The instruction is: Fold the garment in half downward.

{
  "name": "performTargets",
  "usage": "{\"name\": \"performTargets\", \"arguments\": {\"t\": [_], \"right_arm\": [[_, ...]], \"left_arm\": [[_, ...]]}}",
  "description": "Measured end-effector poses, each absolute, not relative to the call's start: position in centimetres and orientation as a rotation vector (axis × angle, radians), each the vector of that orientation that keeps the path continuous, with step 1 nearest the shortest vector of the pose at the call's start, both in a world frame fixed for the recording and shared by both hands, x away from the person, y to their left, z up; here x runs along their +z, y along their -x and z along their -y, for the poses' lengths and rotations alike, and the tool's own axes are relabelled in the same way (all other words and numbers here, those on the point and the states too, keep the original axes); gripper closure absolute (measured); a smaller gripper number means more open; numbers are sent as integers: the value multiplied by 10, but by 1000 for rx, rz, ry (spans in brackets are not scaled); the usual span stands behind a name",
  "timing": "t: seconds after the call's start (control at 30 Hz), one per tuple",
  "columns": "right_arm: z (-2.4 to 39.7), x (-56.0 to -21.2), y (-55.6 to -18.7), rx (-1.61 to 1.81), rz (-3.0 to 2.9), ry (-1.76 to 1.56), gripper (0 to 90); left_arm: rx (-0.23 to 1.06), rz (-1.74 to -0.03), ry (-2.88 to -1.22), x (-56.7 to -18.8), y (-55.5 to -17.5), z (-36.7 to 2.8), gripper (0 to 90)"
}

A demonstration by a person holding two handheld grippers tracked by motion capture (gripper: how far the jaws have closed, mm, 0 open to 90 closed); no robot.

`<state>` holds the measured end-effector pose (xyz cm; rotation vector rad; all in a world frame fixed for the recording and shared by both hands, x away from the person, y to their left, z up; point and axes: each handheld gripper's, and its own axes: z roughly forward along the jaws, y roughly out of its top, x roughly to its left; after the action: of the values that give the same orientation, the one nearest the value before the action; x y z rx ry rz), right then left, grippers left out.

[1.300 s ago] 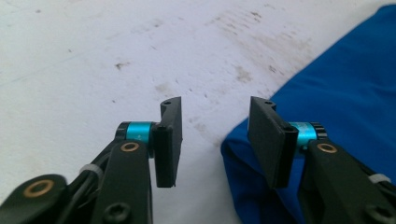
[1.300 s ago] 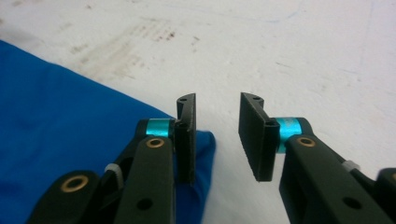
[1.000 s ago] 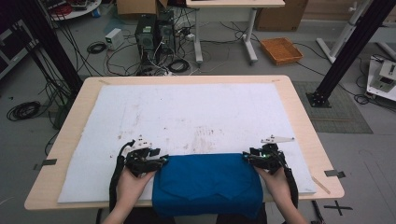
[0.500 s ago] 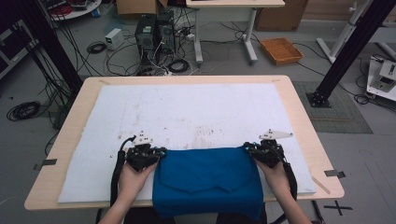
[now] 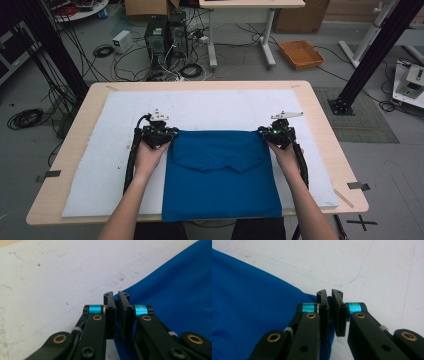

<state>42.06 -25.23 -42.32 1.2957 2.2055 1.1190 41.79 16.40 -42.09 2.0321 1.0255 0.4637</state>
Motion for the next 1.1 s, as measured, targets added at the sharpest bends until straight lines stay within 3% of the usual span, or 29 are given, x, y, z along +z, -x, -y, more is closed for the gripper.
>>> {"name": "performTargets", "arguments": {"t": [0.37,0.4,0.47,0.5,0.63,0.83,1.1], "right_arm": [[252,-434,-433,1119,-2189,-1326,830],[252,-433,-432,1115,-2193,-1326,808],[252,-432,-431,1091,-2186,-1325,735],[253,-431,-430,1090,-2181,-1331,710],[256,-421,-421,1116,-2158,-1334,641],[256,-407,-391,1198,-2140,-1307,623],[263,-425,-362,1253,-2176,-1338,623]], "left_arm": [[459,-1072,-2009,-430,-435,-164,826],[473,-1089,-2006,-430,-434,-165,775],[494,-1124,-1994,-427,-431,-167,590],[502,-1120,-1987,-425,-428,-169,567],[508,-1124,-1942,-418,-409,-176,546],[325,-1126,-1912,-419,-377,-184,536],[155,-1188,-1930,-434,-370,-183,598]]}}
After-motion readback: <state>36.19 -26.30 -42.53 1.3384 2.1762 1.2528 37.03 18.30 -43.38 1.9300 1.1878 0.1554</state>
